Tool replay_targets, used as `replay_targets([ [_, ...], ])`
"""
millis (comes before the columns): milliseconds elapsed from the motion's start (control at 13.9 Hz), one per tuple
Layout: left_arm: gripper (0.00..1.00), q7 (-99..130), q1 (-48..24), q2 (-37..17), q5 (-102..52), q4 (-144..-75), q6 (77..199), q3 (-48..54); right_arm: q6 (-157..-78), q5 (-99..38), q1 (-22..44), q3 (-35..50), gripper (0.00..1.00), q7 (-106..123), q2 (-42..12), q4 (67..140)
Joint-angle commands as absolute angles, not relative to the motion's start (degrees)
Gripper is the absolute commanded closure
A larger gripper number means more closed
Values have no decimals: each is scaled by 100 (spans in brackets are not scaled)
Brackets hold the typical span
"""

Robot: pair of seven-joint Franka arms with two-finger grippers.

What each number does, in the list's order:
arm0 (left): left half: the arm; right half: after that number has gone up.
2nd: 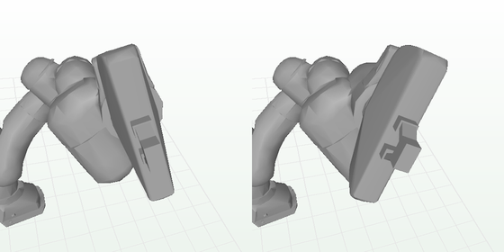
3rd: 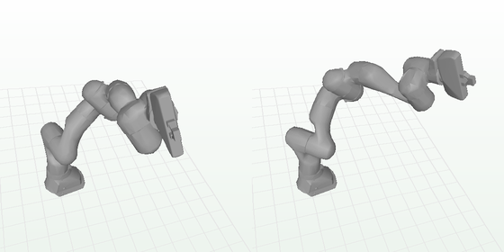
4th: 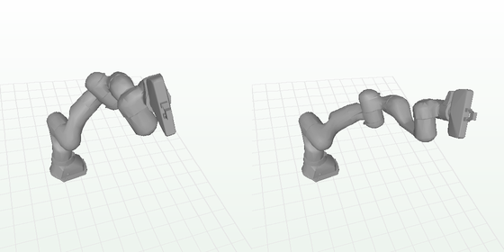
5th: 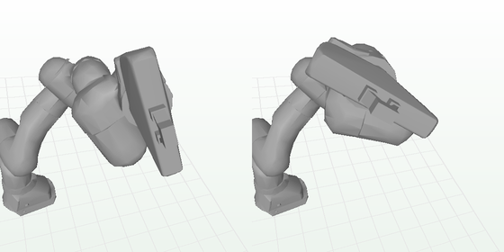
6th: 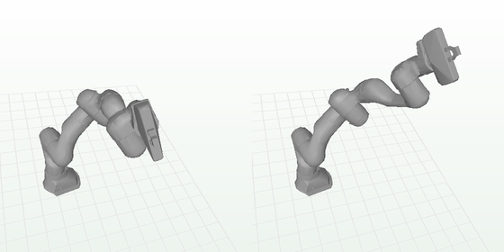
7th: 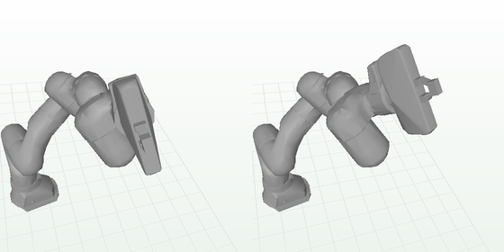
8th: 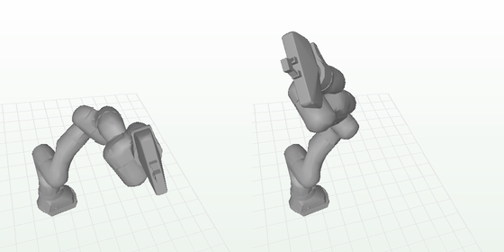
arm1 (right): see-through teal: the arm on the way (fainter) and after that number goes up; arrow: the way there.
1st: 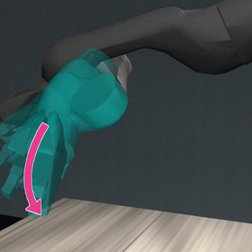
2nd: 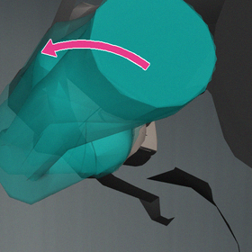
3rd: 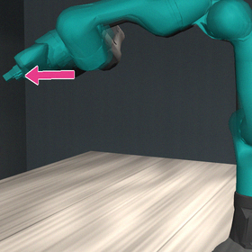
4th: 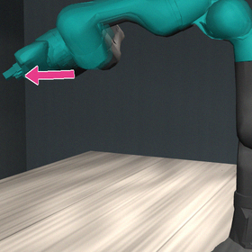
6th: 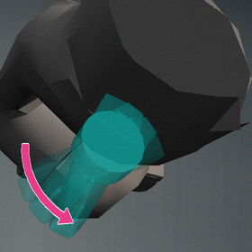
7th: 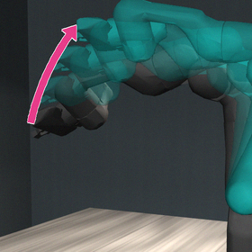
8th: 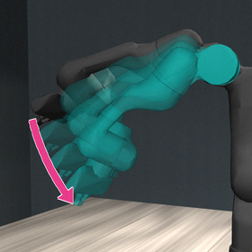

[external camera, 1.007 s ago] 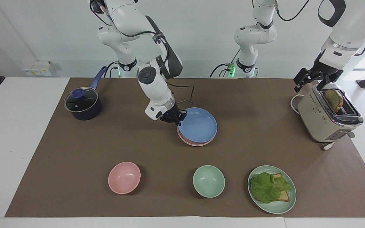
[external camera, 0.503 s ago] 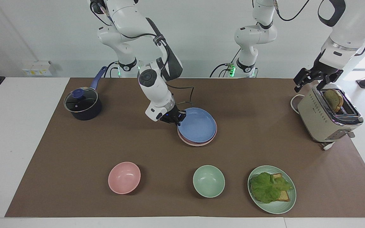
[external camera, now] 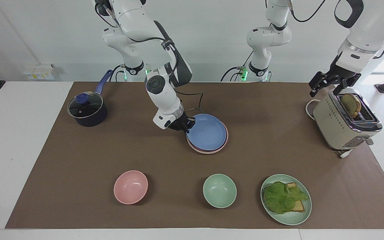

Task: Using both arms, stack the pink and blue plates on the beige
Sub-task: 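Lower the blue plate onto the pink plate and open the right gripper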

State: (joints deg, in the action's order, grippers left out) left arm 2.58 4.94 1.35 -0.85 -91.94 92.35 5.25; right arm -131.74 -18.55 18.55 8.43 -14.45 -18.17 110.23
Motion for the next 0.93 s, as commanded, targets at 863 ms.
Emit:
replay_targets([
  [863,0,316,519,149,-9,-9176,9149,545,-12454,-327,853,782,0,-1406,-879,10732],
])
